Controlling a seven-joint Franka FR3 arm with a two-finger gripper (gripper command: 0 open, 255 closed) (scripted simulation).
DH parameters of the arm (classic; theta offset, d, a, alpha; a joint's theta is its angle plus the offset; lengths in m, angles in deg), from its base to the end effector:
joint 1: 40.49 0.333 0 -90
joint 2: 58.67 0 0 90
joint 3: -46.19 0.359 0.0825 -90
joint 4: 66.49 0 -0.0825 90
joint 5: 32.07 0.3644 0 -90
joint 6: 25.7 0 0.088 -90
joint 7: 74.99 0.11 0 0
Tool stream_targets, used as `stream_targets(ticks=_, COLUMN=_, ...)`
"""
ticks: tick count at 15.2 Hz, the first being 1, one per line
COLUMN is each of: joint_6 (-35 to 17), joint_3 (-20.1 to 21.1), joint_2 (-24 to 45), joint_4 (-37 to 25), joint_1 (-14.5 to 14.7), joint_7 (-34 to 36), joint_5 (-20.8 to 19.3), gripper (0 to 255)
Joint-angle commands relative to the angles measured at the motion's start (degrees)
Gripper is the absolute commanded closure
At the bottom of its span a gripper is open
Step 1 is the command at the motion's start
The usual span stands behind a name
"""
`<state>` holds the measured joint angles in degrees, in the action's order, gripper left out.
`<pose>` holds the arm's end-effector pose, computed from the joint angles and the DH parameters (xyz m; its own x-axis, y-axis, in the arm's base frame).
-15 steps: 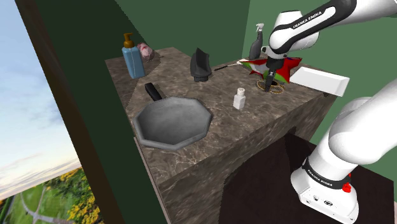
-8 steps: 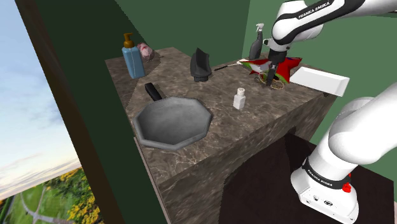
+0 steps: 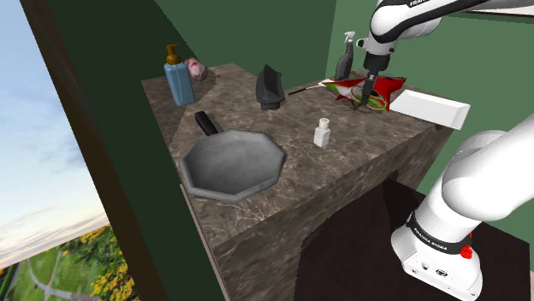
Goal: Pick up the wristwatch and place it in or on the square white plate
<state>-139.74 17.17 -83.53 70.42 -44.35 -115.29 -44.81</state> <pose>0.3140 -0.2433 0.5020 0.9657 0.2595 -0.0015 0.2595 -0.9657 -0.0052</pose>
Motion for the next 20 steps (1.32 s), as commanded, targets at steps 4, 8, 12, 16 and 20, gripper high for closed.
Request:
stream_targets(ticks=4, joint_6=1.85, joint_3=-1.75, joint_2=-0.38, joint_4=-1.80, joint_1=-1.10, joint_7=-2.76, joint_5=-0.75, gripper=255)
stream_targets(ticks=8, joint_6=1.92, joint_3=-6.25, joint_2=0.64, joint_4=-3.63, joint_1=-2.95, joint_7=-8.64, joint_5=-1.97, gripper=255)
stream_targets(ticks=12, joint_6=1.80, joint_3=-11.14, joint_2=2.83, joint_4=-6.44, joint_1=-4.18, joint_7=-14.91, joint_5=-2.35, gripper=255)
stream_targets(ticks=16, joint_6=1.51, joint_3=-16.53, joint_2=6.34, joint_4=-10.21, joint_1=-4.75, joint_7=-21.77, joint_5=-1.45, gripper=255)
stream_targets(ticks=20, joint_6=1.15, joint_3=-22.63, joint_2=11.53, joint_4=-14.92, joint_1=-4.62, joint_7=-29.59, joint_5=1.40, gripper=255)
